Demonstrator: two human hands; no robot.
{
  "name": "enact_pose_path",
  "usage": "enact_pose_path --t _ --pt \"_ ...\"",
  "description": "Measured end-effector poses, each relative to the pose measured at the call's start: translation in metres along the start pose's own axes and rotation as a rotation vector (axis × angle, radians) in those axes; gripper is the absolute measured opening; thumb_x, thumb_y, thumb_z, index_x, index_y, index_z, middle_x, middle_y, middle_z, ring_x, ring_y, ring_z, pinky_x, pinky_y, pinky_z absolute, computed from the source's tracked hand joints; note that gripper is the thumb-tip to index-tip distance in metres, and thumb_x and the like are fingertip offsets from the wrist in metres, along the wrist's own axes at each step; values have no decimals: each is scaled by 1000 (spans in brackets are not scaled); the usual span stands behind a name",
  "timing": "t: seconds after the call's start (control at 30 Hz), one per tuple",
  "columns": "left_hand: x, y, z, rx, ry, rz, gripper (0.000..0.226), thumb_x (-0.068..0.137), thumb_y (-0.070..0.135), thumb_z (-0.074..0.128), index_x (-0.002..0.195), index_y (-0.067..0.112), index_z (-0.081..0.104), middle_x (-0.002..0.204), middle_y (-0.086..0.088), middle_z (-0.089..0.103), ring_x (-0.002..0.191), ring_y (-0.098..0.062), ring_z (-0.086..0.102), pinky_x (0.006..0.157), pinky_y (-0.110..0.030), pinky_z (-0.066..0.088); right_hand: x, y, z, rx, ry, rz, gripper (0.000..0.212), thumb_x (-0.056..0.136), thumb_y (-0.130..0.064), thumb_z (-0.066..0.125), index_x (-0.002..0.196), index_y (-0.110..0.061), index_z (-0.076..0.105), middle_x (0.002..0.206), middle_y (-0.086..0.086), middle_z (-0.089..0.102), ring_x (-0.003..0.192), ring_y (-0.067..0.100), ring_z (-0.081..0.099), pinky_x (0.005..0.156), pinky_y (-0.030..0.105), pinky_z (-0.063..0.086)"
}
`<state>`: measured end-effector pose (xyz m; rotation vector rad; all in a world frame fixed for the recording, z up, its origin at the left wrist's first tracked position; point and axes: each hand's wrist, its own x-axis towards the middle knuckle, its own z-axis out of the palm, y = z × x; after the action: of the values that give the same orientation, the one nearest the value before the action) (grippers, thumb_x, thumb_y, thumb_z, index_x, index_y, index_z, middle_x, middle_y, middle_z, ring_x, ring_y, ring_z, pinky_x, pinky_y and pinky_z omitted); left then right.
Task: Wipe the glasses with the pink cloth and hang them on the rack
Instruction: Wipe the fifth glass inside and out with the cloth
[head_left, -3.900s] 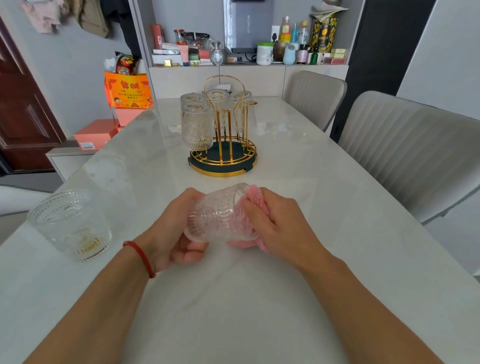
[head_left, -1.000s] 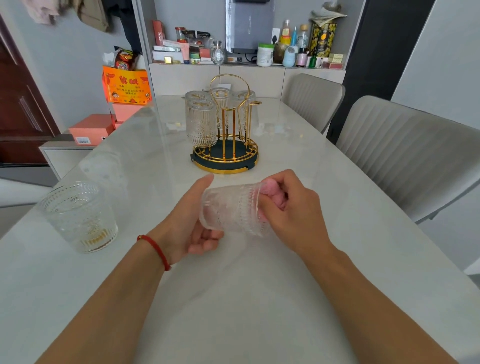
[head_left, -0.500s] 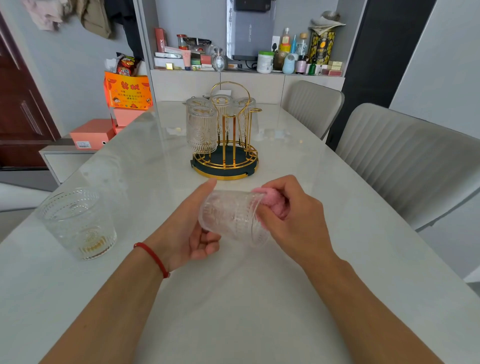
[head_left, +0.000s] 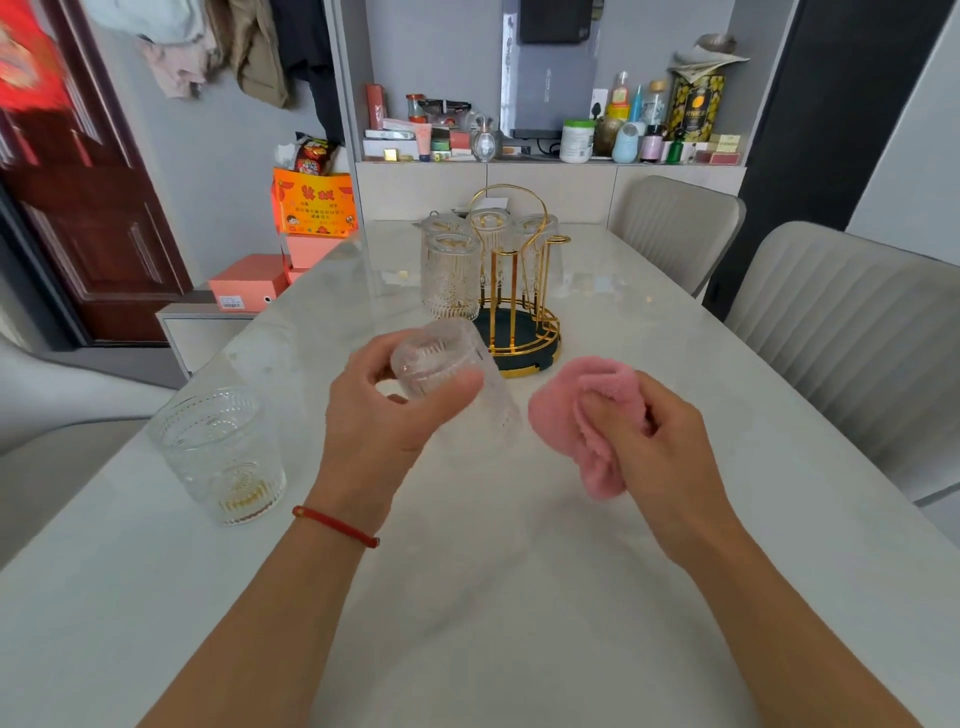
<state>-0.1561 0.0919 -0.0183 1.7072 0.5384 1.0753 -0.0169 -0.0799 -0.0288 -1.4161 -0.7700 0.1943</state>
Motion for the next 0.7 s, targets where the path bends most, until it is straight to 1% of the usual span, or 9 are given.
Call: enact_pose_path --t 0.07,0.17,0.23,0.3,0.4,0.5,0.53,0.6,0.7 --pt "-2 2 0 283 46 194 66 53 66 81 112 39 66 126 7 53 120 -10 52 96 -17 45 -3 -6 1 80 -25 -101 17 101 -17 58 114 -18 70 86 7 71 77 24 71 68 38 61" --pt "-11 -2 14 617 65 477 67 60 63 80 116 28 72 138 -7 46 132 -27 39 103 -36 33 -9 -10 16 32 -104 -214 28 101 -21 57 128 -18 66 95 -5 72 85 21 70 72 48 59" --pt "-17 -5 24 694 90 567 62 67 61 80 116 25 74 138 -12 50 133 -31 39 99 -37 29 -16 -7 31 -62 -219 -287 38 102 -21 59 139 -21 60 124 -11 69 116 6 63 92 47 56" --pt "-17 -7 23 694 139 540 54 71 57 80 113 24 76 135 -11 53 132 -33 40 97 -35 27 -19 -1 35 -182 -324 -371 43 100 -25 60 143 -31 54 148 -15 54 142 5 44 112 44 44" --pt "-9 -9 13 657 164 479 50 70 58 75 107 24 78 132 -11 53 131 -35 40 98 -35 25 -19 1 27 -258 -353 -446 36 100 -32 59 135 -25 65 141 -16 61 134 2 53 107 30 47" --pt "-9 -8 16 628 42 500 62 61 62 80 112 26 78 132 -8 51 132 -30 37 101 -36 28 -14 6 19 -226 -182 -413 29 99 -32 60 126 -26 69 116 -27 69 104 -4 66 81 11 51" --pt "-11 -8 20 622 12 516 63 61 61 81 114 27 77 132 -7 50 132 -28 37 102 -36 29 -11 7 21 -221 -140 -382 30 98 -35 60 126 -28 69 114 -27 70 101 -3 67 78 10 50" --pt "-14 -9 23 623 -15 550 64 62 60 81 117 27 76 132 -5 50 132 -24 36 104 -34 28 -7 6 27 -188 -124 -329 33 98 -40 59 128 -30 68 122 -21 69 111 2 65 85 18 54" --pt "-12 -11 19 612 18 550 64 62 65 78 114 28 77 131 -4 51 130 -27 39 104 -36 29 -9 0 30 -218 -237 -408 35 97 -35 61 133 -34 63 135 -18 64 129 7 57 103 36 51"
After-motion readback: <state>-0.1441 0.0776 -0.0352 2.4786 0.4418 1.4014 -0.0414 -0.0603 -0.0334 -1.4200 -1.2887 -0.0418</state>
